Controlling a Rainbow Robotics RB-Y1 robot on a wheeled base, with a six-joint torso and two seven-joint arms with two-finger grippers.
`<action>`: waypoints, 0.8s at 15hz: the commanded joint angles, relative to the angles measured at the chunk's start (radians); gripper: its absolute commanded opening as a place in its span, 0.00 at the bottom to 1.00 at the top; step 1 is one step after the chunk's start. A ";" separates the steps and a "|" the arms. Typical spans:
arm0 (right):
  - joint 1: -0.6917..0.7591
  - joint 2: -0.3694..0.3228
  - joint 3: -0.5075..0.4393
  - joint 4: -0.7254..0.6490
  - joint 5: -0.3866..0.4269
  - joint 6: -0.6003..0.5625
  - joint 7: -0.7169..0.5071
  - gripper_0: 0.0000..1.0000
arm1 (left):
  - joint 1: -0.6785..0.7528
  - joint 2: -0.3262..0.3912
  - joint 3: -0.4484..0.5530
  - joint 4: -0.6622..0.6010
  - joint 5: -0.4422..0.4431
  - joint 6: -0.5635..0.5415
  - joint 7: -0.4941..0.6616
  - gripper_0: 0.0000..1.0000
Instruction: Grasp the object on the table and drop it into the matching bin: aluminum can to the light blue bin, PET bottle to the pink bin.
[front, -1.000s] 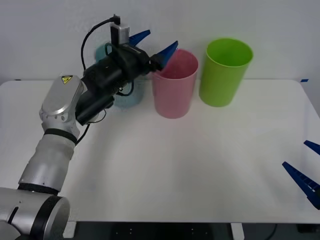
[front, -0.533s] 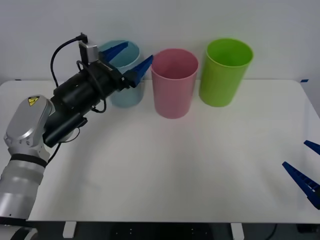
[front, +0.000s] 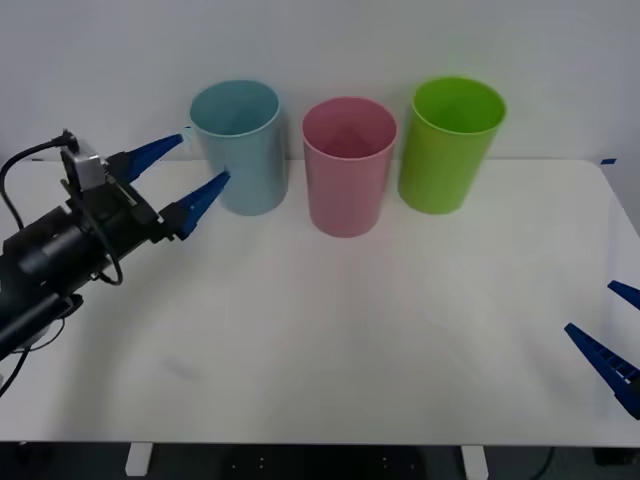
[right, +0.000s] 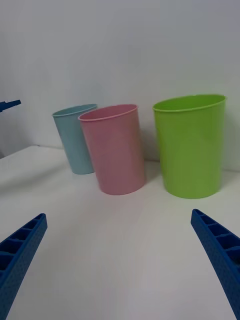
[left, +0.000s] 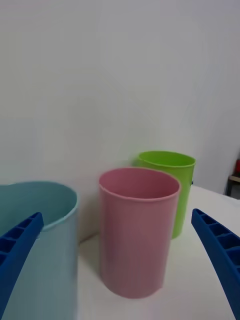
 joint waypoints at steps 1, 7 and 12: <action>0.000 0.000 0.000 0.000 0.000 0.000 0.000 1.00 | 0.083 0.002 0.101 -0.040 -0.033 -0.104 -0.001 1.00; 0.000 0.000 0.000 0.000 0.000 0.000 0.000 1.00 | 0.242 0.070 0.190 -0.098 -0.036 -0.181 -0.042 1.00; 0.000 0.000 0.000 0.000 0.000 0.000 0.000 1.00 | 0.328 0.085 0.280 -0.098 -0.104 -0.259 -0.085 1.00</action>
